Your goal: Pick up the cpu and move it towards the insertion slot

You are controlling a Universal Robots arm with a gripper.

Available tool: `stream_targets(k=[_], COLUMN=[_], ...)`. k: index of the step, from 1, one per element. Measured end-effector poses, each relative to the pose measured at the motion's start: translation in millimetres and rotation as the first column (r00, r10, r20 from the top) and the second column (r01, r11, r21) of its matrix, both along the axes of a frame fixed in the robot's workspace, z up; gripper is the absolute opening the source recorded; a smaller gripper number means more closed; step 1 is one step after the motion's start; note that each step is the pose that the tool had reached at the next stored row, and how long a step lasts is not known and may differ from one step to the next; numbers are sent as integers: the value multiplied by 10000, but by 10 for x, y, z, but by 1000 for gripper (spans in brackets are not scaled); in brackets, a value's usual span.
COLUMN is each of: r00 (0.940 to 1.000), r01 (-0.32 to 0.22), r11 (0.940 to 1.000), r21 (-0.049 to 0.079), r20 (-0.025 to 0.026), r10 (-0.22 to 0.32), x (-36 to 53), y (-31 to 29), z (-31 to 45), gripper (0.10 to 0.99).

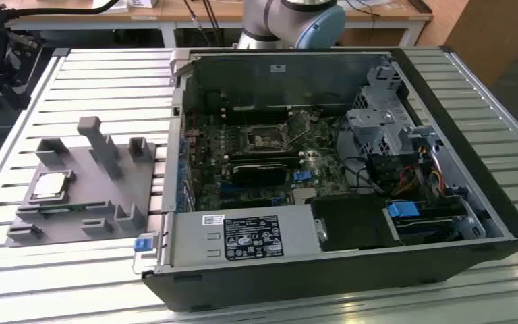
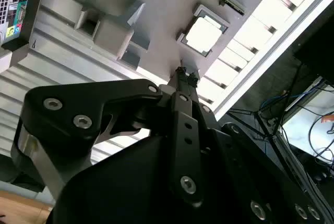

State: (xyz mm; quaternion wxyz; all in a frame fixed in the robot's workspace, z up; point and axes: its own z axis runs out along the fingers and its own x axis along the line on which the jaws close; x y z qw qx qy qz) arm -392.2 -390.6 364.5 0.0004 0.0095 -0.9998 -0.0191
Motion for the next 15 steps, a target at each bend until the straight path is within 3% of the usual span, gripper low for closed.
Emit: stream_targets(k=[15], r00=[10000], r01=[0], r11=[10000], r21=[1], r20=[0], r10=[0], x=[-68], y=[0], z=[0], gripper=[106])
